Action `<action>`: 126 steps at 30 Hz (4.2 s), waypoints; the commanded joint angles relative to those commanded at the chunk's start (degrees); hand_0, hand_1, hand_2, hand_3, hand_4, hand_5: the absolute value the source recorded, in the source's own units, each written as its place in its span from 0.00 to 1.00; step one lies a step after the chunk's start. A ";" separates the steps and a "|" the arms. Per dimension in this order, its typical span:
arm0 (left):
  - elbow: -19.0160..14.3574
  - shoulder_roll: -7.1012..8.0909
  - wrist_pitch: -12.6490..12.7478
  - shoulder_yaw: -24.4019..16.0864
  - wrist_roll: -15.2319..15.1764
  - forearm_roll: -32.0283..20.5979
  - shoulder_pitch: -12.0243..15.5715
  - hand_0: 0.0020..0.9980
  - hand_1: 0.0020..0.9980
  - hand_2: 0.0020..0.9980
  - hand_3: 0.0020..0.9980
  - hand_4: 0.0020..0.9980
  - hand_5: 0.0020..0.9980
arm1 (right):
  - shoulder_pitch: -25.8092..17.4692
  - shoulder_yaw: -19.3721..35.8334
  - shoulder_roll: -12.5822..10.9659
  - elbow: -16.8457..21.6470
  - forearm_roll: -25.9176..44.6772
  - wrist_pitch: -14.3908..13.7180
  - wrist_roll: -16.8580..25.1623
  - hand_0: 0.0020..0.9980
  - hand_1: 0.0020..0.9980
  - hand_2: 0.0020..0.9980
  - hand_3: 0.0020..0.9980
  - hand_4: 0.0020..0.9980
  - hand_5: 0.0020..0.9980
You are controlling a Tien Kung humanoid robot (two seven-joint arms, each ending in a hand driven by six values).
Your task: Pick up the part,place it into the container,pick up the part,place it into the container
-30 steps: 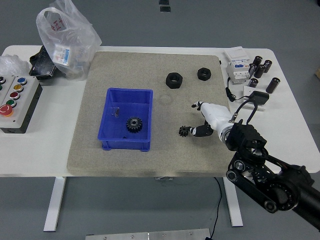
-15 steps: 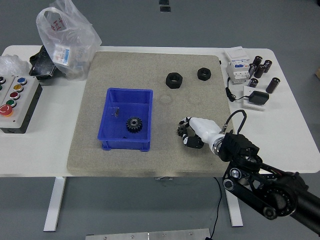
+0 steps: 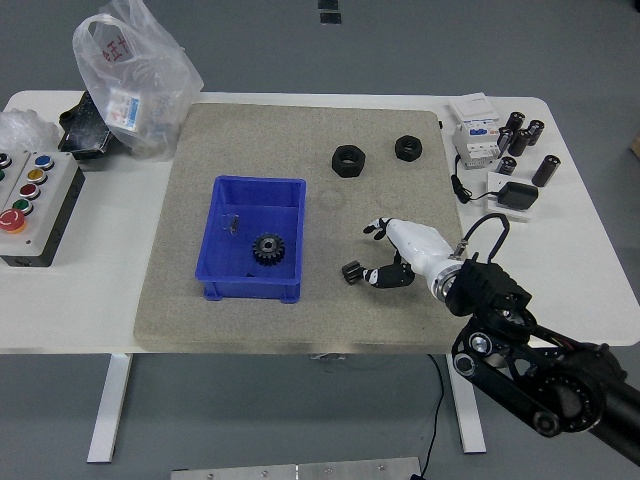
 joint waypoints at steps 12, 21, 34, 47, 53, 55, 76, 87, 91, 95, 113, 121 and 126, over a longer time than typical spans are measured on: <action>0.00 0.02 -0.01 0.05 -0.03 0.06 -0.05 0.61 0.63 0.61 0.64 0.65 0.26 | 0.29 -3.87 0.15 0.72 2.04 -0.17 0.38 0.19 0.33 0.75 0.80 0.76 0.31; 0.00 -0.01 0.01 0.03 -0.07 0.02 -0.04 0.61 0.63 0.61 0.64 0.64 0.26 | 0.57 -4.55 0.68 -1.45 1.26 -2.03 0.97 0.16 0.28 0.48 0.65 0.40 0.13; 0.00 0.08 0.01 0.33 -0.22 -0.45 -0.12 0.61 0.63 0.61 0.64 0.63 0.26 | 1.10 -4.67 0.84 -3.10 0.02 -4.17 1.83 0.14 0.26 0.44 0.63 0.37 0.00; 0.00 0.23 -0.02 0.90 -0.05 -0.83 -0.32 0.61 0.63 0.61 0.64 0.63 0.26 | 11.57 -8.93 7.26 -5.04 -5.20 -6.57 2.67 0.15 0.27 0.43 0.63 0.33 0.00; 0.00 0.26 -0.05 1.23 0.16 -1.01 -0.30 0.61 0.63 0.61 0.64 0.63 0.26 | 15.92 -14.55 11.98 -7.49 -7.49 -5.61 3.28 0.17 0.37 0.61 0.68 0.23 0.01; 0.00 0.29 -0.03 1.18 0.23 -0.93 -0.29 0.61 0.63 0.61 0.64 0.63 0.26 | 17.03 -16.63 12.91 -7.69 -9.71 -3.96 1.73 0.17 0.37 0.61 0.68 0.23 0.01; 0.00 0.38 0.21 1.11 -0.52 -0.67 -0.46 0.61 0.63 0.61 0.65 0.63 0.27 | 10.08 -5.70 11.26 -4.87 -7.00 -12.92 5.00 0.16 0.35 0.89 0.99 0.77 0.27; 0.00 -0.02 -0.10 -0.11 -0.34 0.38 0.04 0.61 0.63 0.61 0.64 0.63 0.27 | -4.36 13.52 7.26 -3.48 16.47 -14.57 23.39 0.44 0.62 0.74 0.77 0.77 0.32; 0.00 0.20 -0.28 -0.23 -0.74 0.73 -0.34 0.61 0.63 0.61 0.64 0.63 0.27 | -8.86 18.93 6.50 -1.86 23.06 -13.70 28.87 0.44 0.62 0.74 0.77 0.77 0.32; 0.00 0.52 -0.52 -0.46 -1.18 1.44 -0.42 0.61 0.63 0.61 0.64 0.63 0.27 | -12.70 23.30 5.88 -0.71 28.36 -13.22 33.47 0.65 0.68 0.74 0.75 0.76 0.30; 0.00 1.02 -1.17 1.28 -3.34 0.74 -0.44 0.61 0.63 0.61 0.65 0.63 0.26 | -19.30 32.46 5.90 -0.81 34.00 -13.48 38.26 0.68 0.69 0.74 0.73 0.78 0.29; 0.00 1.06 -1.14 1.28 -3.02 0.61 -0.51 0.61 0.63 0.61 0.65 0.63 0.26 | -18.74 32.11 6.19 -0.45 32.42 -13.97 38.12 0.68 0.69 0.74 0.73 0.78 0.29; 0.00 1.01 -1.13 1.36 -2.99 0.52 -0.61 0.61 0.63 0.61 0.65 0.63 0.27 | -18.54 31.95 6.34 -0.37 32.94 -13.70 38.53 0.68 0.69 0.74 0.73 0.78 0.29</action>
